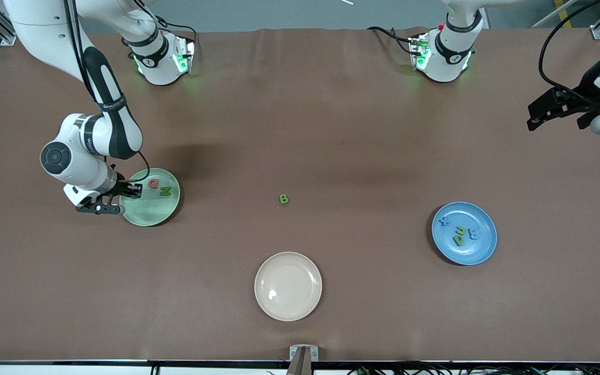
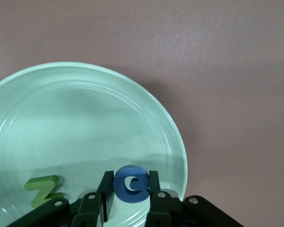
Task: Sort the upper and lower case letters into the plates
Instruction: 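Release the C in the green plate and lift the right gripper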
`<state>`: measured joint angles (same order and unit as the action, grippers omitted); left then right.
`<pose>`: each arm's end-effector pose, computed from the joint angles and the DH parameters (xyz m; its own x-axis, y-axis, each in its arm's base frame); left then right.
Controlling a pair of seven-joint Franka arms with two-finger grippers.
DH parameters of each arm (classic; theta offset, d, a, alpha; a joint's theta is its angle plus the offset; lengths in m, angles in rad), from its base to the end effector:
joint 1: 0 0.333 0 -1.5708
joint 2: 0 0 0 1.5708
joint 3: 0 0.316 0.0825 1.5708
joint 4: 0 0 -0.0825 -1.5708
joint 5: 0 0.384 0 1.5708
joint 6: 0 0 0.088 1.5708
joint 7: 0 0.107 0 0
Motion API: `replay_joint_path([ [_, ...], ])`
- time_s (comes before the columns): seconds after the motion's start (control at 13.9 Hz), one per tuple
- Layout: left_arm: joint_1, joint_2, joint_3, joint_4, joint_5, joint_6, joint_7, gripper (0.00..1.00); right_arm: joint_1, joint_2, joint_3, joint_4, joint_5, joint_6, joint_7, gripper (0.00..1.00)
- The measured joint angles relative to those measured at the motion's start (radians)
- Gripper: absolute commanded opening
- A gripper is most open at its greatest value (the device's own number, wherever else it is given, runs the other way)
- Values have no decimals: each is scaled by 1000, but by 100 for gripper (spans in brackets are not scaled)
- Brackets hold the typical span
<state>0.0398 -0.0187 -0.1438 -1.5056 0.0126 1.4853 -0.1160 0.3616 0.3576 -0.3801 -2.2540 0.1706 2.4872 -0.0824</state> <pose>0.5373 -0.0555 0.6576 0.9999 0.0131 0.0000 0.0131 -0.9998 -0.0153 0.5304 -0.0154 0.2071 0.9939 -0.0621 -0.0912 -0.0594 -0.9977 0.0321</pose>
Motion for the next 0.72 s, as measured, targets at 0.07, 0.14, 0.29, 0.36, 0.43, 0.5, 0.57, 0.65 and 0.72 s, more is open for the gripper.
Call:
replay_joint_path([
  [0.07, 0, 0, 1, 0, 0, -1, 0, 100, 0, 0, 1, -3, 0, 3, 0, 4],
  [0.14, 1, 0, 2, 0, 0, -1, 0, 100, 0, 2, 2, -7, 0, 9, 0, 7],
  [0.29, 1, 0, 4, 0, 0, -1, 0, 100, 0, 8, 4, -10, 0, 16, -1, 73],
  [0.36, 3, -1, 5, 0, 0, -1, 0, 100, 0, 9, 5, -10, 0, 17, -1, 100],
  [0.43, 5, -1, 6, 0, 0, -4, 0, 100, 0, 10, 6, -10, 0, 18, -1, 100],
  [0.5, 9, -2, 7, 0, 0, -10, 0, 100, 0, 10, 7, -9, 0, 18, -1, 100],
  [0.57, 16, -3, 7, 0, 0, -14, 0, 100, 0, 10, 7, -7, 0, 18, -1, 100],
  [0.65, 24, -4, 9, 0, 0, -16, 0, 100, 0, 9, 8, -4, 0, 17, 0, 100],
  [0.72, 29, -4, 9, 0, 0, -16, 0, 100, 0, 8, 9, 5, 1, 5, 0, 100],
])
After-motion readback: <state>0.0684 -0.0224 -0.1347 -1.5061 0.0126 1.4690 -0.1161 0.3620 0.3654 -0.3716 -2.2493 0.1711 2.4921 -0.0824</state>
